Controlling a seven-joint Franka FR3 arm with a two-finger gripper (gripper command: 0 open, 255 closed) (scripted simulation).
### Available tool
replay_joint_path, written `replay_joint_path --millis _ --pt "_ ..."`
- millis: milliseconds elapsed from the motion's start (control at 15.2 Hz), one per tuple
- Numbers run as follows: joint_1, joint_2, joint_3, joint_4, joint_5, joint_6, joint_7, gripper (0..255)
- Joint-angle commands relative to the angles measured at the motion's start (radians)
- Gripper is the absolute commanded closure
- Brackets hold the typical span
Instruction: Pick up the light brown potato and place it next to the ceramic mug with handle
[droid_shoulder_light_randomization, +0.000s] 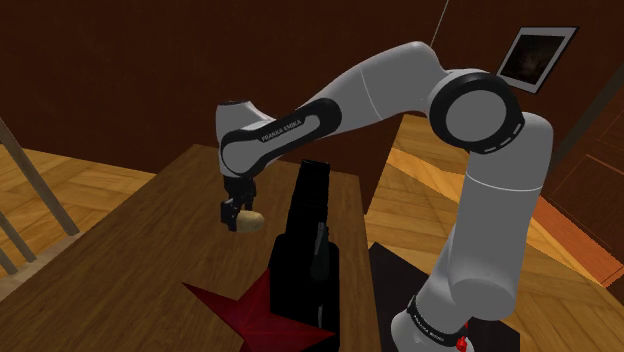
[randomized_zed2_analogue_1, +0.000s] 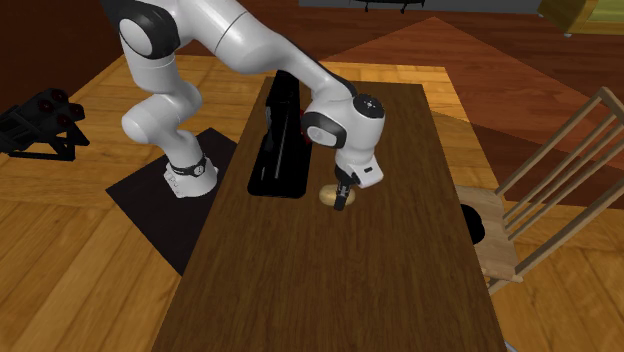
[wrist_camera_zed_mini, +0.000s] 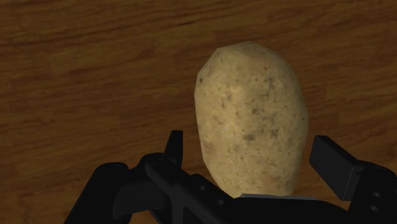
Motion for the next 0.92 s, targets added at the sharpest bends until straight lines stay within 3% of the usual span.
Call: replay_joint_path --millis 0,330,396,858 --pt "0.0 0.001 0.0 -0.003 0.0 0.004 0.0 0" --pt "0.0 0.001 0.0 -0.002 0.0 0.004 0.0 0" --pt "0.0 0.001 0.0 -0.002 0.0 0.004 0.0 255" --pt "0.0 0.001 0.0 -0.002 0.0 0.003 0.0 255"
